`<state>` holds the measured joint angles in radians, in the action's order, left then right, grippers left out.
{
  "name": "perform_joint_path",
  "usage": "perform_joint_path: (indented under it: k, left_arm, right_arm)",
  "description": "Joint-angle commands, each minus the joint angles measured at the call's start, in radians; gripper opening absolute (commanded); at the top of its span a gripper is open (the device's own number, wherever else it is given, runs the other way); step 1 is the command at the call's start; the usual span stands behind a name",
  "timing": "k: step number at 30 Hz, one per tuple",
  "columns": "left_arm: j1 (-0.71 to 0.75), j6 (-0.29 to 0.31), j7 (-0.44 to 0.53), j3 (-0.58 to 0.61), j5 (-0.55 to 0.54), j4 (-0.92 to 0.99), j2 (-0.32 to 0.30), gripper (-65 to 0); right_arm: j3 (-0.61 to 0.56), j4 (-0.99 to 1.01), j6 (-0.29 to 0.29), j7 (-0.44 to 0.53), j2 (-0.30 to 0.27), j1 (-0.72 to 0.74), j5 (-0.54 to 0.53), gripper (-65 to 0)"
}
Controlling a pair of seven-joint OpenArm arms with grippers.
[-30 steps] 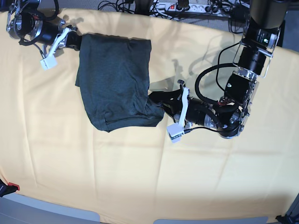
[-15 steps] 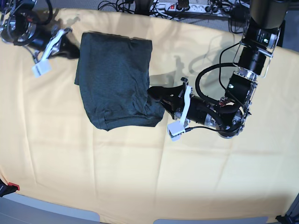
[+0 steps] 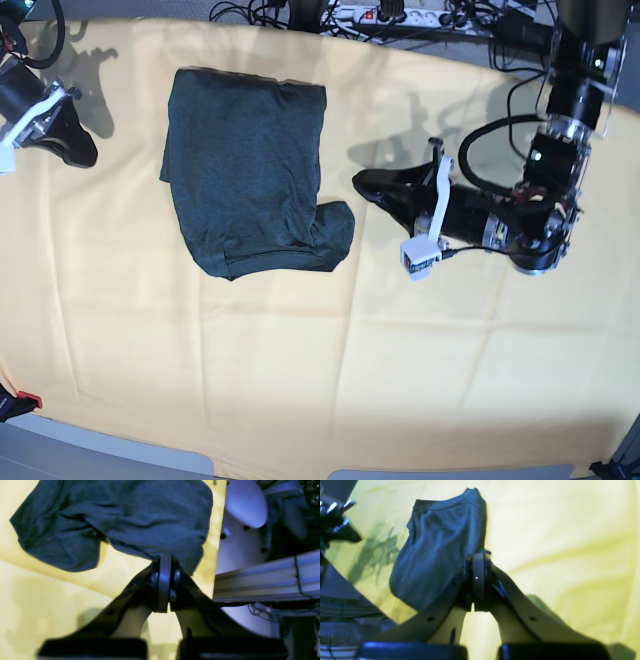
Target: Fold the T-shirt properly
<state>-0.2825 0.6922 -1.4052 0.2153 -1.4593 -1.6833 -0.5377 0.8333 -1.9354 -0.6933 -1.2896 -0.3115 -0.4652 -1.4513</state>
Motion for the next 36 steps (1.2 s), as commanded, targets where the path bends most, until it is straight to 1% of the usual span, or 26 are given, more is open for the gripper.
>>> perform_joint_path:
  k: [1,4,7,12,18,20,24,29,33,36]
  left_arm:
    - [0.014,0.006,0.009,-0.047,-0.024,-0.058,-0.018,-65.0]
    - [0.117,0.006,0.009,-0.172,-0.024,-0.170,-0.041,-65.0]
    - [0.223,0.006,0.009,-0.285,-0.024,-0.241,-0.059,-65.0]
    - [0.426,0.005,0.009,-0.474,-0.024,-0.336,-0.064,-65.0]
    - [0.662,-0.057,0.009,-0.688,-0.024,-0.470,-0.063,-65.0]
    - [0.749,-0.057,0.009,-0.756,-0.024,-0.525,-0.063,-65.0]
    - [0.945,-0.062,0.009,-0.878,-0.024,-0.614,-0.063,-65.0]
    - [1.187,-0.081,0.009,-0.992,-0.024,-0.643,-0.063,-65.0]
    - [1.373,-0.087,0.009,-1.043,-0.024,-0.643,-0.056,-65.0]
    - [1.501,-0.078,0.009,-1.055,-0.024,-0.641,-0.032,-65.0]
  right_arm:
    - [0.021,-0.018,-0.005,0.008,-0.016,-0.008,-0.032,-65.0]
    - [0.051,-0.033,-0.005,-0.003,-0.016,-0.047,-0.032,-65.0]
    - [0.076,-0.074,-0.005,-0.032,-0.016,-0.093,-0.032,-65.0]
    - [0.149,-0.162,-0.005,-0.068,-0.010,-0.189,-0.032,-65.0]
    - [0.243,-0.248,-0.005,-0.082,0.064,-0.318,-0.032,-65.0]
    - [0.267,-0.257,-0.005,-0.103,0.086,-0.354,-0.032,-65.0]
    - [0.286,-0.257,-0.005,-0.107,0.116,-0.444,-0.032,-65.0]
    - [0.286,-0.257,-0.005,-0.107,0.145,-0.573,-0.032,-65.0]
    - [0.286,-0.257,-0.005,-0.107,0.148,-0.680,-0.032,-65.0]
    - [0.284,-0.250,-0.005,-0.107,0.148,-0.763,-0.032,-65.0]
